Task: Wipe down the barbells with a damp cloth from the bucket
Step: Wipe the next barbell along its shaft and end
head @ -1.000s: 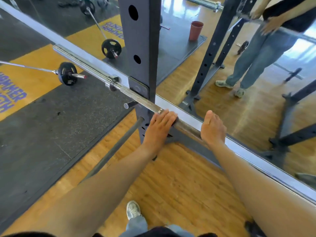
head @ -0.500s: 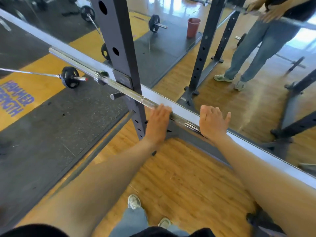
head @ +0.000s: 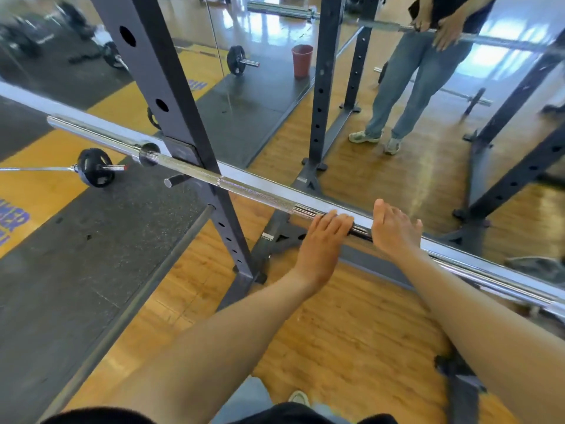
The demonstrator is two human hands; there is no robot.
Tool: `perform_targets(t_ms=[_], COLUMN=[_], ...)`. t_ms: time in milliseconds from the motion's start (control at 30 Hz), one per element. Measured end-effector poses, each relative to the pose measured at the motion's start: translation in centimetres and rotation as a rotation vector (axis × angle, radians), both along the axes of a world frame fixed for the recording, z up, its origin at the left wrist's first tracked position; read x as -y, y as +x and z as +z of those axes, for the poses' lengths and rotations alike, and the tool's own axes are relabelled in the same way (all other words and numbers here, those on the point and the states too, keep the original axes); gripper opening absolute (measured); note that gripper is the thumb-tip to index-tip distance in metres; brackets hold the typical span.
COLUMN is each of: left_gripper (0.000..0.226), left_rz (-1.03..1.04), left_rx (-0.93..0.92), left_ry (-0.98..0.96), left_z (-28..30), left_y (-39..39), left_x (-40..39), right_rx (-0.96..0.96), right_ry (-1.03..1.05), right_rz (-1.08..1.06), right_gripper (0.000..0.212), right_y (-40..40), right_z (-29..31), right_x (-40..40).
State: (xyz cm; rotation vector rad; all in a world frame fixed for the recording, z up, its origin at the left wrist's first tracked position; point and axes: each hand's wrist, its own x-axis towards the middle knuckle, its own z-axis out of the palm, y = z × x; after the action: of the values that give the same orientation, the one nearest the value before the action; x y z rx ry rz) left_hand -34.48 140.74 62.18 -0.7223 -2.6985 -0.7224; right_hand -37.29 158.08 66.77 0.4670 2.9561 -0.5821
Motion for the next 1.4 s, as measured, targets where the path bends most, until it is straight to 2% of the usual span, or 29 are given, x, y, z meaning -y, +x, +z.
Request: perform_targets(t_ms=[67,133,200,267,367,533,633,733,833,933,1100,1167,1267,1400], left_gripper=[0.072,0.07,0.066,0.066,0.071,0.074,0.078,0.083,0.079,0.074,0.083,0.081,0.079,0.073], left_rz=[-0.102,-0.142,-0.057,0.108,0.184,-0.16,-0.109,0.082,0.074,0.119,0.225,0.281,0.249,0.271], left_rx=[0.016,-0.02,-0.065,-0.026,0.032,-0.015,-0.02,0.018,0.007,0.019,0.043,0.079,0.116,0.142], left_ry=[0.01,-0.004,-0.076,-0.107,-0.122,-0.081,-0.093,-0.123,-0.28,-0.311,-0.412,-0.39,-0.429,-0.471], left_z=[0.1,0.4,0.3,0.3,1.0,0.6,0.6,0.6,1.4,1.9,1.6,1.6,1.9,2.3], left_y=[1.6,1.0,-0.3,-2.1,-2.2,1.7,0.9,-1.2,-3.3,-4.4,-5.6,-6.4,-7.2,-8.5], left_x=[-2.4,-1.2,2.4,6.3,6.3,-1.5,0.7,7.2,12.3,15.1,20.3,22.4,24.9,29.0], right_rx=[-0.053,-0.091,-0.063,-0.037,-0.043,-0.037,-0.02,-0.011,-0.018,-0.046,-0.078,-0.158,-0.301,-0.324], right_ry=[-0.024,-0.043,-0.058,-0.059,-0.067,-0.16,-0.158,-0.066,0.064,0.133,0.211,0.262,0.299,0.347], right_rz=[-0.016,-0.045,-0.044,-0.023,-0.009,-0.045,-0.013,0.106,0.224,0.281,0.384,0.461,0.703,1.021], right_gripper=[0.06,0.06,0.061,0.065,0.066,0.067,0.063,0.059,0.058,0.061,0.07,0.073,0.068,0.07], right_y=[0.5,0.9,1.3,1.3,0.9,-0.5,-0.6,-0.3,-1.1,-2.2,-3.9,-4.9,-6.2,-8.2], right_z=[0.7,1.4,1.9,1.7,1.4,2.2,2.5,1.7,0.1,-0.6,-1.6,-2.3,-2.8,-3.2], right_x=[-0.3,-0.8,-0.9,-0.5,0.3,1.7,3.1,5.3,7.6,10.2,14.9,16.9,19.8,22.9])
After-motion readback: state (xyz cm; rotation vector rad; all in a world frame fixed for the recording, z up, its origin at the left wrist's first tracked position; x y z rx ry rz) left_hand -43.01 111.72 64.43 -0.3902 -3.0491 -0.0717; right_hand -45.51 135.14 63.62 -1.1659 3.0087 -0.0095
